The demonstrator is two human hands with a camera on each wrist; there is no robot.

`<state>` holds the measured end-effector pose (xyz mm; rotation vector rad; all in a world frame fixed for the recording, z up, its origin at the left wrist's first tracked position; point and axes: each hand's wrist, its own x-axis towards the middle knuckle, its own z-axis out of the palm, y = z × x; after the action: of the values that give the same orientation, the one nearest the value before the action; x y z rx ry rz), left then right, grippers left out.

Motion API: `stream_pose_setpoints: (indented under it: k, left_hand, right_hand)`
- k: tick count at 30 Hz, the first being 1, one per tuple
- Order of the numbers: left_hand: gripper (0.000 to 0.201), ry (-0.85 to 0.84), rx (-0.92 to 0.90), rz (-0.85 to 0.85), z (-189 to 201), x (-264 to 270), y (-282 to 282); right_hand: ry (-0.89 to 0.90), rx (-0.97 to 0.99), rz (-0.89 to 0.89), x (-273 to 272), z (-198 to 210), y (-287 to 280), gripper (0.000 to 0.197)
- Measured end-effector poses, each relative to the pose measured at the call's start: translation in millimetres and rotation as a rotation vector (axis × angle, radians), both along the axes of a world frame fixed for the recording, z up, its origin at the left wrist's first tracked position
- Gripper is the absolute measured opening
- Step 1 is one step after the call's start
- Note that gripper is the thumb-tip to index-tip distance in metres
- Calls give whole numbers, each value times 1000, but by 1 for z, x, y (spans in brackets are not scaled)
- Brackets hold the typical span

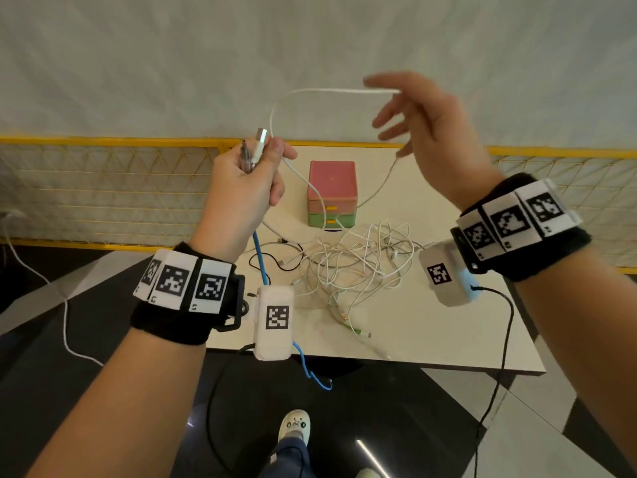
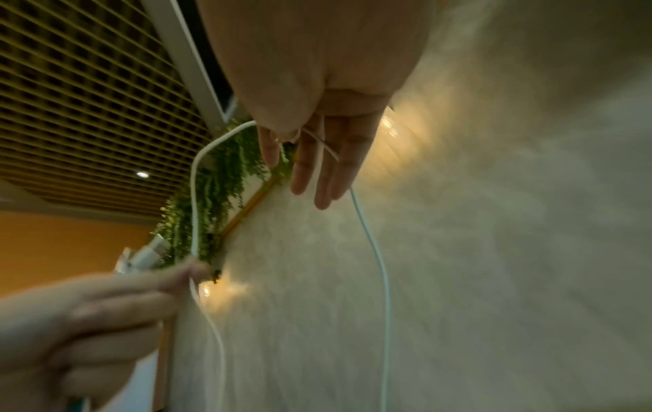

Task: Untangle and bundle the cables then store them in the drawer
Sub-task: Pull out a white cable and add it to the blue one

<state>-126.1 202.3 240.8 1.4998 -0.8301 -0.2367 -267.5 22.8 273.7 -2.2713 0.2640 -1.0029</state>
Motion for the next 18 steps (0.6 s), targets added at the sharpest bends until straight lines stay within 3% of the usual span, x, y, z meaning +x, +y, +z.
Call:
stream_pose_setpoints:
  k: [4, 7, 11, 18]
  left_hand:
    - [28, 7, 50, 11, -3, -3, -5]
    - [29, -1, 79, 11, -5, -7, -9]
    - [20, 39, 69, 42, -6, -11, -11]
    - [39, 128, -4, 73, -8, -15, -12]
  right_hand:
    - [-159, -240, 9, -11, 35, 11, 47]
    - [-90, -302, 67, -21, 48, 26, 43]
    - [192, -47, 185, -43, 55, 51, 35]
    - [303, 292, 235, -58, 48, 58, 29]
